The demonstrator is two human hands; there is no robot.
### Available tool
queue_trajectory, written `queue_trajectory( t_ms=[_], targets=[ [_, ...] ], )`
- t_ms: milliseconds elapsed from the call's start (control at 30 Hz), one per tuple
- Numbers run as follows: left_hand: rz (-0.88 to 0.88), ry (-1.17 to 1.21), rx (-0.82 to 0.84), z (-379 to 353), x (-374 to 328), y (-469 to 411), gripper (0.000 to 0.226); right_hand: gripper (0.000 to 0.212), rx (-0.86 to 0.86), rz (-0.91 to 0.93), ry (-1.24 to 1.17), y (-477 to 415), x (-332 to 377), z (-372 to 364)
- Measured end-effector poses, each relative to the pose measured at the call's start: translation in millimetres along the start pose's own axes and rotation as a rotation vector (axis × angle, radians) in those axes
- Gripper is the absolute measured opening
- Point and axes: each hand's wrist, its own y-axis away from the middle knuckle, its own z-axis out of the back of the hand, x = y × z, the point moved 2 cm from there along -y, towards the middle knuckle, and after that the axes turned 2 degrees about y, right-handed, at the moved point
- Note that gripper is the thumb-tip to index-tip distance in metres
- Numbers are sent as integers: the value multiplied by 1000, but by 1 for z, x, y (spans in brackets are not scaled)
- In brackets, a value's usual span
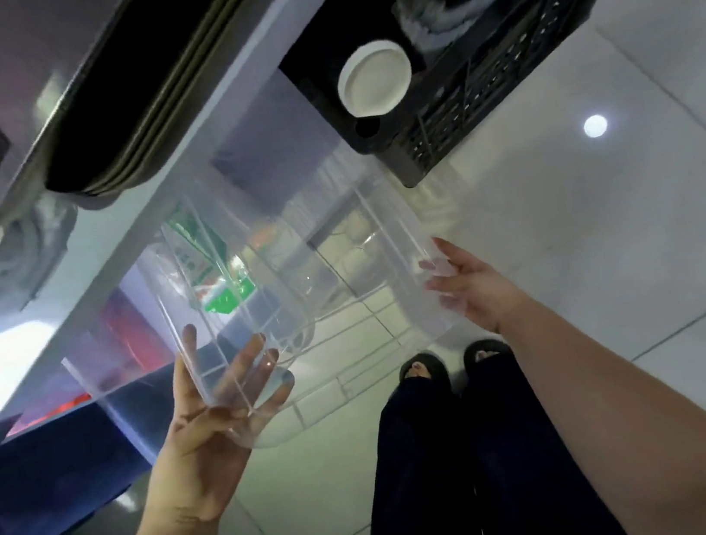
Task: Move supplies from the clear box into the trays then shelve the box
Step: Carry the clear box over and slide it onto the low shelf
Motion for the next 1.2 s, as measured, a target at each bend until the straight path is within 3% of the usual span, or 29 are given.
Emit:
queue_trajectory(
  t_ms=[67, 133, 200, 367, 533, 667, 733, 867, 1067, 1200],
  targets=[
    [-14, -8, -26, 6, -6, 13, 104, 65, -35, 10, 44, 18, 5, -10],
    [-86, -314, -250, 21, -9, 31, 97, 70, -43, 40, 75, 36, 10, -23],
    [-145, -443, -471, 39, -9, 46, 77, 74, -98, 66, 120, 51, 16, -36],
    [-195, -333, -711, 76, 8, 88, 51, 76, -167, 182, 270, 84, 27, -80],
    [-229, -250, -761, 108, 21, 119, 48, 80, -127, 280, 423, 109, 26, -124],
    [-354, -287, -842, 139, 14, 132, 39, 80, -122, 347, 565, 111, 16, -167],
    [-416, -289, -876, 150, 3, 132, 47, 82, -146, 372, 595, 105, 11, -190],
    [-431, -323, -861, 178, -19, 125, 48, 76, -212, 442, 666, 94, -7, -225],
    [-408, -179, -954, 218, -26, 119, 44, 72, -237, 532, 760, 77, -23, -251],
    [-402, -193, -852, 217, -44, 104, 46, 64, -301, 539, 871, 58, -16, -259]
  ],
)
